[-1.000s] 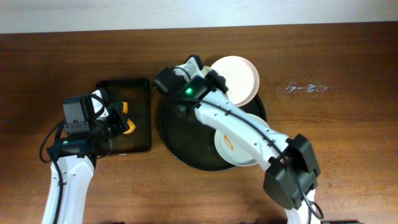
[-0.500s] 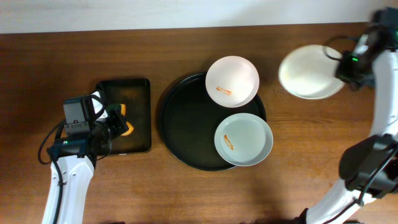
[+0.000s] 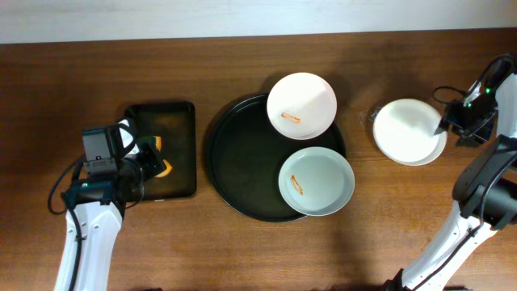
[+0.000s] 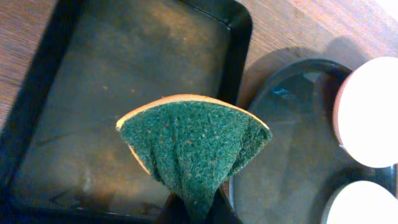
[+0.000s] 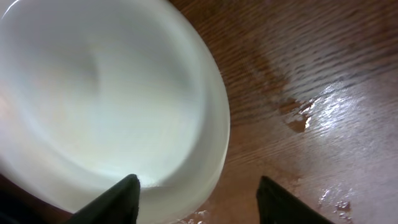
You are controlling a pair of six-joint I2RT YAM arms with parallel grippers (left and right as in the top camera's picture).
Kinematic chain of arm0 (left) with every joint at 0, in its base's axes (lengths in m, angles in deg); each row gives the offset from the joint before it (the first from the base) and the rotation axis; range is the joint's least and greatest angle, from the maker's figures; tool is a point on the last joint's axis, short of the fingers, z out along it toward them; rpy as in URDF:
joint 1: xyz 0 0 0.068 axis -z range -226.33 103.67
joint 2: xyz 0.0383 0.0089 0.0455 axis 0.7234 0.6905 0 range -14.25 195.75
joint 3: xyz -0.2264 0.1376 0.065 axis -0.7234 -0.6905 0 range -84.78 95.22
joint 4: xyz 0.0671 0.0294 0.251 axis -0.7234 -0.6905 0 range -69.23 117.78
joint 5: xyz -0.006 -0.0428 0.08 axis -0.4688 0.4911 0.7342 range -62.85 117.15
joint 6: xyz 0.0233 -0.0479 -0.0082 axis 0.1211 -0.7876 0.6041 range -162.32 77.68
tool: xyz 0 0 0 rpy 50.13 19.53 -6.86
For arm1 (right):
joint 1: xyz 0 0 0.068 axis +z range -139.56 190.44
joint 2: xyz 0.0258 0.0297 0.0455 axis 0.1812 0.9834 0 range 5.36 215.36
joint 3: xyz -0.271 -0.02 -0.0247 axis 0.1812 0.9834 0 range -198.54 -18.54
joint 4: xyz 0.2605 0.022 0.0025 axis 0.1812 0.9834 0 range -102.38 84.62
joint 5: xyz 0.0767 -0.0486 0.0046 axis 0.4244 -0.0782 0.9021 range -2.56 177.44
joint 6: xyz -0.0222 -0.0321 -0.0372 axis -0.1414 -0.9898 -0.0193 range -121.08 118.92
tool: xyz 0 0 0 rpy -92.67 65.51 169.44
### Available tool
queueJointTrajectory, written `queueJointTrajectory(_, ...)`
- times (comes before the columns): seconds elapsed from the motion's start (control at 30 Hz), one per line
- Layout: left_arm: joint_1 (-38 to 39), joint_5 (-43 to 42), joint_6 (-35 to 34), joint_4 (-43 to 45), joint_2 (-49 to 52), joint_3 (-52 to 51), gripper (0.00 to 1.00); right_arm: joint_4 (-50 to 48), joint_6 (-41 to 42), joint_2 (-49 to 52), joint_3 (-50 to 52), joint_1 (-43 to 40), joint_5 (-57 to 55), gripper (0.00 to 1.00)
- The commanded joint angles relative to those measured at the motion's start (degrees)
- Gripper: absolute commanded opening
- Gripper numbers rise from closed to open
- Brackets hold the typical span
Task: Clean dirty plates on tray and stack at the side
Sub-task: 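Set the white plate down on the table right of the tray, then move the right gripper to the pale blue plate rim and grip it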
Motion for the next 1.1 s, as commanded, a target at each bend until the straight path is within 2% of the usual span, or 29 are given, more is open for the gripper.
queueJointTrajectory(0.0,-0.2,5.14,4.63,0.2,-0.42,0.02,0.0,4.13,-0.26,0.02,-4.55,0.2,4.59,0.66)
queueJointTrajectory(0.17,-0.17,4.04,12.87,3.52,8.57,0.02,0.0,18.27,-4.31,-0.2,-18.34,3.3,8.76,0.67)
queueJointTrajectory(0.27,0.2,0.42,16.83,5.01,13.14,0.04,0.0,19.3,-4.26,-0.17,-17.86,5.11,8.79,0.66)
queueJointTrajectory(0.43,2.58,2.01,18.64,13.03,18.67,0.04,0.01,19.3,-4.28,-0.17,-17.86,9.88,8.74,0.66)
queueJointTrajectory(0.47,2.8,3.3,18.64,13.31,19.32,0.04,0.05,19.3,-4.28,-0.17,-17.86,10.43,8.74,0.66)
queueJointTrajectory(0.53,3.1,6.4,18.67,13.09,21.22,0.04,0.22,19.32,-4.26,-0.17,-17.84,11.17,8.76,0.67)
queueJointTrajectory(0.57,3.1,6.86,18.67,13.16,21.79,0.02,0.27,19.32,-4.26,-0.17,-17.73,11.21,8.79,0.67)
queueJointTrajectory(0.6,3.1,7.52,18.64,13.55,22.32,0.02,0.41,19.32,-4.26,-0.17,-17.05,11.28,8.79,0.68)
queueJointTrajectory(0.67,3.1,7.48,18.64,14.84,22.56,0.04,0.5,19.32,-4.26,-0.87,-13.18,11.91,8.81,0.71)
queueJointTrajectory(0.8,3.1,7.5,18.64,15.28,22.56,0.04,0.58,18.4,-4.87,-5.2,-1.27,15.28,9.01,0.71)
queueJointTrajectory(0.87,3.1,7.5,18.62,15.23,22.56,0.04,0.59,17.09,-5.38,-8.81,4.52,18.43,8.98,0.72)
queueJointTrajectory(1.0,3.1,7.48,18.62,15.21,22.58,0.02,0.6,15.28,-5.11,-17.11,13.79,22.91,10.1,0.83)
queueJointTrajectory(1.07,3.1,7.5,18.6,15.23,22.58,0.02,0.6,12.09,-3.41,-21.38,21.14,24.33,11.19,0.84)
